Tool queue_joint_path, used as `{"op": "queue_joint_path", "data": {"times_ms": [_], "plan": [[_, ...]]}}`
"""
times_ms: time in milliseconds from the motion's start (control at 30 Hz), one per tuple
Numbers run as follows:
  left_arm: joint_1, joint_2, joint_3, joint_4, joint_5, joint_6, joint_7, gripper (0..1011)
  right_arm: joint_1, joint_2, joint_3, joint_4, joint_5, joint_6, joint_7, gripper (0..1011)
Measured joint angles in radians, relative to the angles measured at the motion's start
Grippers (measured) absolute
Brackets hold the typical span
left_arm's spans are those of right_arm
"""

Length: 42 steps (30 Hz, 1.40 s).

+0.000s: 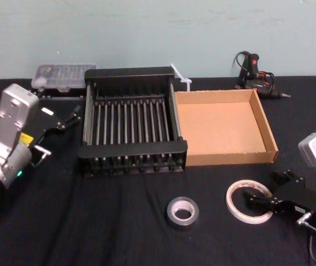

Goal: Pick up the white tape and place it into the black box , Pick up the silver tape and place it into the brown box.

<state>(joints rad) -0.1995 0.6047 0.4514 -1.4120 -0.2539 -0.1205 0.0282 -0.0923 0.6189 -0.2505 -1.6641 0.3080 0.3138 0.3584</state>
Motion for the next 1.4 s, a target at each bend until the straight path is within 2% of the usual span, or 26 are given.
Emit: {"op": "queue_joint_path", "data": {"times_ms": [1200, 1333, 1400], "plan": [[0.0, 0.0, 0.0, 0.0, 0.0, 0.0, 0.0, 1001, -0.003, -0.005, 0.005, 0.001, -0.007, 0.002, 0.006, 1002], [0.0, 0.0, 0.0, 0.0, 0.0, 0.0, 0.0, 1001, -0.003, -0.005, 0.005, 0.0, -0.007, 0.001, 0.006, 942], [0.0, 0.0, 0.0, 0.0, 0.0, 0.0, 0.0, 1001, -0.003, -0.005, 0.005, 0.0, -0.007, 0.001, 0.006, 870]]}}
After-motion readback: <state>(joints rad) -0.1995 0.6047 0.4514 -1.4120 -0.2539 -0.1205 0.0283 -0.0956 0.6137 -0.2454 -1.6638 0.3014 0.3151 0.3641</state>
